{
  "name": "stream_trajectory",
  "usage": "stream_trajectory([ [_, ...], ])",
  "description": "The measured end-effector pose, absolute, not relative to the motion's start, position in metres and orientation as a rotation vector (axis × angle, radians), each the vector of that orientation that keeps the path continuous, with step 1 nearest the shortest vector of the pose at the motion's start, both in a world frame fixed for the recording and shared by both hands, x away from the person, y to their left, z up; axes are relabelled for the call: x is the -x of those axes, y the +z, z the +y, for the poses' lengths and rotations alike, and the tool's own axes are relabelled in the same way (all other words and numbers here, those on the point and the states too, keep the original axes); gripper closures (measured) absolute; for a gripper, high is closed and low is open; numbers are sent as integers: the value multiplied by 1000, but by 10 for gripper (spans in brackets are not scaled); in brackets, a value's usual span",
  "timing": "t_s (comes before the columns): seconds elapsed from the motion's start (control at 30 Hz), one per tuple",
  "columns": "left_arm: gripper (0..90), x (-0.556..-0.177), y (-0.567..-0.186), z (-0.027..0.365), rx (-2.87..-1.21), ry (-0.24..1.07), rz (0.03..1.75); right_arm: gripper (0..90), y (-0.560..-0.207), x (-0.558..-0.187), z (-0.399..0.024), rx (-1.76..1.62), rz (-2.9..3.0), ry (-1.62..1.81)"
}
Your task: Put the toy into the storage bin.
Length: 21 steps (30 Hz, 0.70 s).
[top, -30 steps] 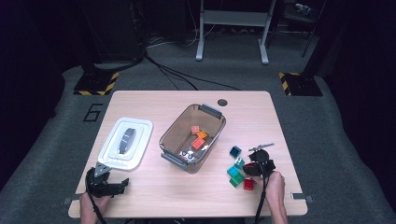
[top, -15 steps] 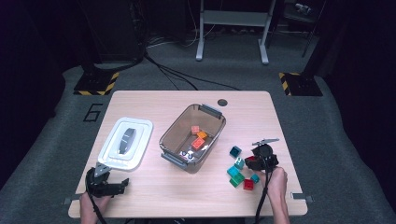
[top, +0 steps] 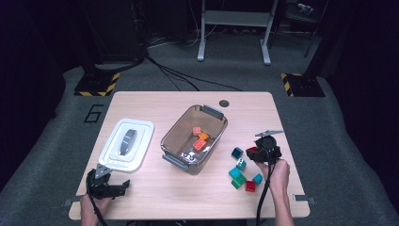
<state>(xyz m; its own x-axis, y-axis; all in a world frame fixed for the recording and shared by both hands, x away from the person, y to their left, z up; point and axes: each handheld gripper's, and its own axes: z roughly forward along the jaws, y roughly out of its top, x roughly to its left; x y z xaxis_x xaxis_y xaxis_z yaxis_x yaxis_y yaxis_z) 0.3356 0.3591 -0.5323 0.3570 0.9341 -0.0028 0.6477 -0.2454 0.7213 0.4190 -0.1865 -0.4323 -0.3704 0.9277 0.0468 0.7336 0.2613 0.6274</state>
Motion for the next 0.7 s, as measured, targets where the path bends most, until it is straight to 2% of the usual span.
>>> stream_trajectory([
  [0.7,9,-336,-532,359,-1990,579,1367,590,-395,-439,-167,-1450,2189,865],
])
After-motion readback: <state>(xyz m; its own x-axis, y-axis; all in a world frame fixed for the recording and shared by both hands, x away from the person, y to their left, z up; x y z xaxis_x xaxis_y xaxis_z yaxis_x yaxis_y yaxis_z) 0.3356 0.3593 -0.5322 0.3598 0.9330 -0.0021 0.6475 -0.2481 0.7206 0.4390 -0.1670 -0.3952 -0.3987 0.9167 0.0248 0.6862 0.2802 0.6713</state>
